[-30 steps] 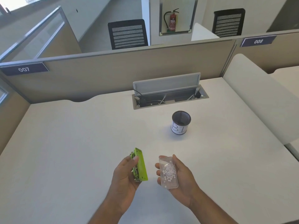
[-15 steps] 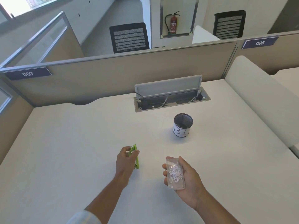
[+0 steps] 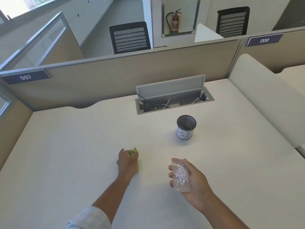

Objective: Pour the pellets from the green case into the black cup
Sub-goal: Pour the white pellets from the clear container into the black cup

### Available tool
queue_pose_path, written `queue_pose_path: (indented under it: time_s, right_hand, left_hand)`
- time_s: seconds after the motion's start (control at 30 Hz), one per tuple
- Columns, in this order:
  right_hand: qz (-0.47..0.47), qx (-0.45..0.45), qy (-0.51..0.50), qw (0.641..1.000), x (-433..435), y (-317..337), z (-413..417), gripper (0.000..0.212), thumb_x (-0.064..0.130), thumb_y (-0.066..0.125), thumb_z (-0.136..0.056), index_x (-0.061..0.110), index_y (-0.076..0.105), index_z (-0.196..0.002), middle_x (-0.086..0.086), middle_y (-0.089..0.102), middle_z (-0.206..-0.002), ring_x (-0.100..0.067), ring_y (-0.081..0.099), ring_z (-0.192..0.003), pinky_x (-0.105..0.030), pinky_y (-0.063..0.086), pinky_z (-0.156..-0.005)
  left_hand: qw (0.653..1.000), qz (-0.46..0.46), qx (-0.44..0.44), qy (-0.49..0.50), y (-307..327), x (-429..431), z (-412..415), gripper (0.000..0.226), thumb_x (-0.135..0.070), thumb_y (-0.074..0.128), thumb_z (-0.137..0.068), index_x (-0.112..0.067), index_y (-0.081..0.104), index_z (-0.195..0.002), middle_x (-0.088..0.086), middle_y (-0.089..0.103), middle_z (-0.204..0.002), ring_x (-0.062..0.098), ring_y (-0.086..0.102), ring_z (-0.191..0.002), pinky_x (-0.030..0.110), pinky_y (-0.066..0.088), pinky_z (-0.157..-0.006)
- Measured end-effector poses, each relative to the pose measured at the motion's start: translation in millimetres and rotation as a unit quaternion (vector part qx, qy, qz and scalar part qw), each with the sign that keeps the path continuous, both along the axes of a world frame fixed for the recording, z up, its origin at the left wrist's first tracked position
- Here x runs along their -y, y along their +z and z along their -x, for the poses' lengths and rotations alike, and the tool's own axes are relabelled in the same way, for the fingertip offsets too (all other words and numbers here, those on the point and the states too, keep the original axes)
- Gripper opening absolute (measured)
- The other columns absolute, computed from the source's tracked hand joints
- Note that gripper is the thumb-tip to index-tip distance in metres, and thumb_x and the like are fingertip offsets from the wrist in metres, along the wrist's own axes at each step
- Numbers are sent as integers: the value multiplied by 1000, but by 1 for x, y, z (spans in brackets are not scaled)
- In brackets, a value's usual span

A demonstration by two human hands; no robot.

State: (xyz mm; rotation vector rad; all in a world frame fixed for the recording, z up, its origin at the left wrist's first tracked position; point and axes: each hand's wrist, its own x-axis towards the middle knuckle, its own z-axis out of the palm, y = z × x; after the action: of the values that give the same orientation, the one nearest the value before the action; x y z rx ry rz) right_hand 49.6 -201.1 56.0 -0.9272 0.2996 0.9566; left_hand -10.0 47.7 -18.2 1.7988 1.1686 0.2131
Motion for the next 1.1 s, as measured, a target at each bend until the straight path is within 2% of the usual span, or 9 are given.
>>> queue_pose_path:
  time_s: [0.1,0.27,0.33,0.4,0.43,0.53,0.63,0.8,1.1]
  right_hand:
    - [21,21,-5,1000,1,4,-1,45,38,81,-70,7,85,-102,-15,76,-91,-27,71,-71,-41,56,-66]
    - [56,28,-24,998,9,5,-7,41,34,56,-104,2,82,-110,-14,70,-81,-25,71,-66,-39,59,-61]
    - [63,26,-26,997,11,8,-12,43,36,56,-105,1,82,-108,-17,69,-78,-26,70,-64,-38,59,-59]
    - [68,26,-24,997,13,9,-18,45,38,55,-105,1,81,-112,-18,69,-76,-27,69,-62,-37,58,-59]
    - [72,27,-22,997,14,10,-21,46,39,55,-105,2,80,-113,-18,69,-74,-27,69,-61,-37,58,-58]
    - [87,37,-20,995,14,11,-31,45,39,54,-105,3,79,-116,-13,70,-72,-25,67,-59,-34,54,-57]
    - [117,56,-21,991,12,16,-44,42,40,52,-107,9,79,-115,-10,75,-84,-25,70,-70,-33,54,-60]
    - [135,104,-23,985,7,25,-78,44,37,44,-111,7,75,-115,-13,82,-94,-25,77,-78,-35,58,-64]
    - [181,177,1,967,-10,30,-145,44,39,42,-111,11,76,-120,-17,83,-109,-33,78,-99,-47,63,-85]
  left_hand:
    - [999,-3,-53,2,-5,-5,-3,32,-36,63,-100,-8,73,-112,23,43,-158,46,48,-137,52,51,-106]
    - [998,33,-50,33,9,-3,-3,22,-32,62,-100,-21,63,-80,16,42,-161,40,44,-138,48,51,-98]
    - [996,8,-85,40,20,1,-4,22,-35,62,-101,-14,68,-101,16,37,-166,41,41,-141,55,47,-109]
    - [991,-71,-101,43,34,13,-7,54,-39,64,-102,-9,55,-147,15,29,-173,43,35,-149,59,34,-119]
    - [991,-107,-70,42,42,22,-9,62,-38,66,-102,-12,49,-155,12,32,-172,41,35,-150,59,32,-120]
    - [993,-73,94,-9,72,60,-17,30,-32,70,-102,-22,73,-131,-2,69,-138,15,64,-121,33,50,-100]
    - [986,86,123,-77,93,93,-36,14,-25,72,-100,-28,83,-93,-13,81,-85,-8,66,-68,15,49,-66]
    - [963,213,102,-126,108,121,-67,19,-21,68,-97,-17,86,-92,-1,84,-79,8,71,-64,25,53,-61]
    - [965,187,87,-161,118,102,-134,21,-15,73,-91,-15,86,-74,-3,80,-69,10,61,-53,20,46,-51]
